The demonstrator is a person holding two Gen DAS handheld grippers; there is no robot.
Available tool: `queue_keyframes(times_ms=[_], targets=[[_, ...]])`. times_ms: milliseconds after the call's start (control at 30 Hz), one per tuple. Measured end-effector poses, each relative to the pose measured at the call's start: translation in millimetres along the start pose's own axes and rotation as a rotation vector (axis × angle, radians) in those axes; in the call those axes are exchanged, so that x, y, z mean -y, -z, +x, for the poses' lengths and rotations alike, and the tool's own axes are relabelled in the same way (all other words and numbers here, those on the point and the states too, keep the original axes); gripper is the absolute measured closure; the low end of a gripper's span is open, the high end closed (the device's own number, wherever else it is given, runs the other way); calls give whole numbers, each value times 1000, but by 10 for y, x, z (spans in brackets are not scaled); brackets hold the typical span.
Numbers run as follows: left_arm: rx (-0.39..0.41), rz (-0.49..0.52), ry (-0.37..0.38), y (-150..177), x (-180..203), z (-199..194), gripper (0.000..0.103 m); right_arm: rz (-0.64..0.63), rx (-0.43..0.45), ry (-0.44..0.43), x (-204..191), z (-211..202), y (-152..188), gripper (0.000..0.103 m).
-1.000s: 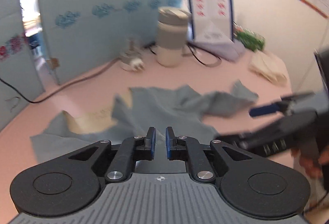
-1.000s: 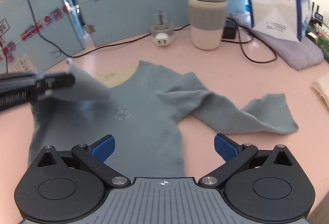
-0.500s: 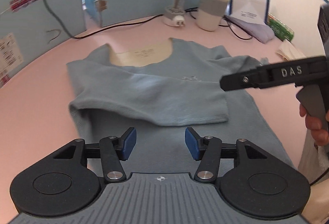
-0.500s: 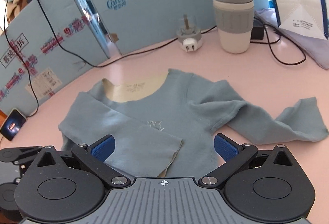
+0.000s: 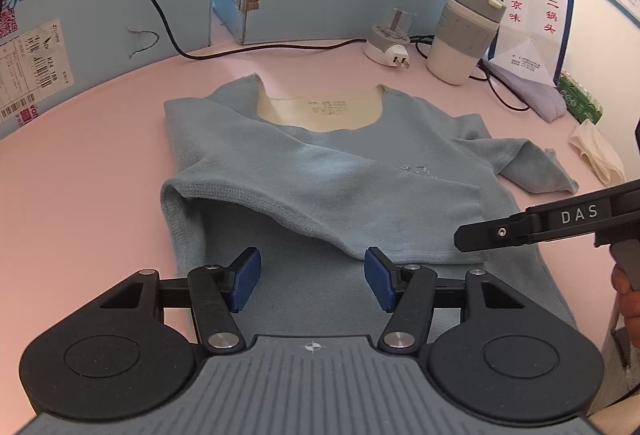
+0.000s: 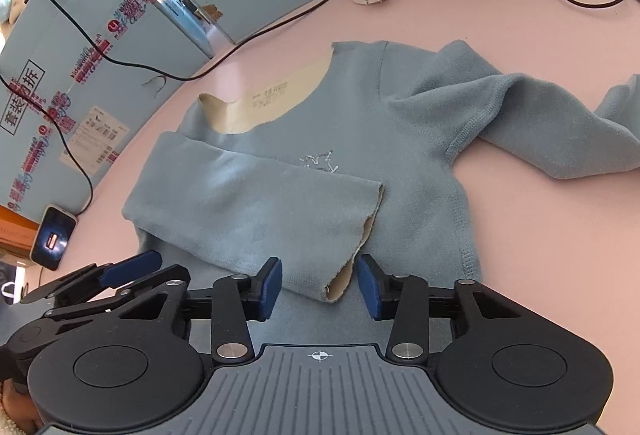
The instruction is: Fold clothes
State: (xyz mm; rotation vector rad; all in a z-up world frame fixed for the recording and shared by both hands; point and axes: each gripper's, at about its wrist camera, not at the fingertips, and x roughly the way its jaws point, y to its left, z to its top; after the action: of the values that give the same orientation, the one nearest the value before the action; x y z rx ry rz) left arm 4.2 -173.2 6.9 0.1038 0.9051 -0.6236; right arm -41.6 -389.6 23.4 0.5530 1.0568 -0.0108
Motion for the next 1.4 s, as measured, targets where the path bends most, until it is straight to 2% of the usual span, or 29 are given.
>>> queue_keyframes(times_ms=[33, 100, 133, 200, 300, 367, 500, 567, 600, 667, 700, 767, 833, 1000, 1033, 1067, 1267, 1400], targets=[[7, -1, -13, -1, -12, 22, 48, -9, 3, 7, -23, 17, -7, 77], [22, 6, -33, -6, -37, 56, 45, -40, 4, 27, -75, 46, -13, 84], [32, 14, -40, -9, -48, 69, 44, -52, 4, 34, -95, 52, -16, 92], [57, 43, -54, -15, -61, 89, 43, -55, 7, 29, -106, 36, -22, 100], [114, 99, -78, -28, -76, 78, 43, -38, 32, 5, -132, -65, -29, 101], [157, 134, -133, -35, -100, 58, 42, -24, 59, -25, -156, -181, -43, 101], [127, 205, -230, 19, -124, 61, 54, 2, 115, -54, -176, -403, -62, 101], [120, 247, -271, 94, -91, 23, 54, 18, 122, -49, -170, -469, -56, 101], [117, 268, -291, 131, -75, 4, 52, 24, 112, -45, -161, -476, -44, 101], [113, 296, -342, 204, -63, -36, 31, 38, 86, -38, -135, -461, -1, 102], [115, 274, -366, 229, -111, -63, 22, 46, 71, -29, -121, -447, 21, 102], [108, 202, -371, 249, -257, -120, 22, 82, 37, -7, -41, -391, 69, 102], [91, 130, -357, 233, -389, -171, 22, 109, 2, -19, 39, -325, 95, 101], [102, 103, -360, 202, -413, -254, 23, 111, -68, 2, 110, -181, 150, 100], [105, 103, -357, 194, -394, -264, 23, 110, -78, 8, 117, -165, 161, 94], [109, 104, -353, 190, -372, -274, 23, 112, -79, 12, 128, -165, 169, 94], [121, 109, -324, 159, -252, -314, 23, 142, -24, 83, 321, -297, 156, 93], [130, 88, -291, 108, -213, -380, 23, 252, 88, 137, 699, -544, 81, 90]])
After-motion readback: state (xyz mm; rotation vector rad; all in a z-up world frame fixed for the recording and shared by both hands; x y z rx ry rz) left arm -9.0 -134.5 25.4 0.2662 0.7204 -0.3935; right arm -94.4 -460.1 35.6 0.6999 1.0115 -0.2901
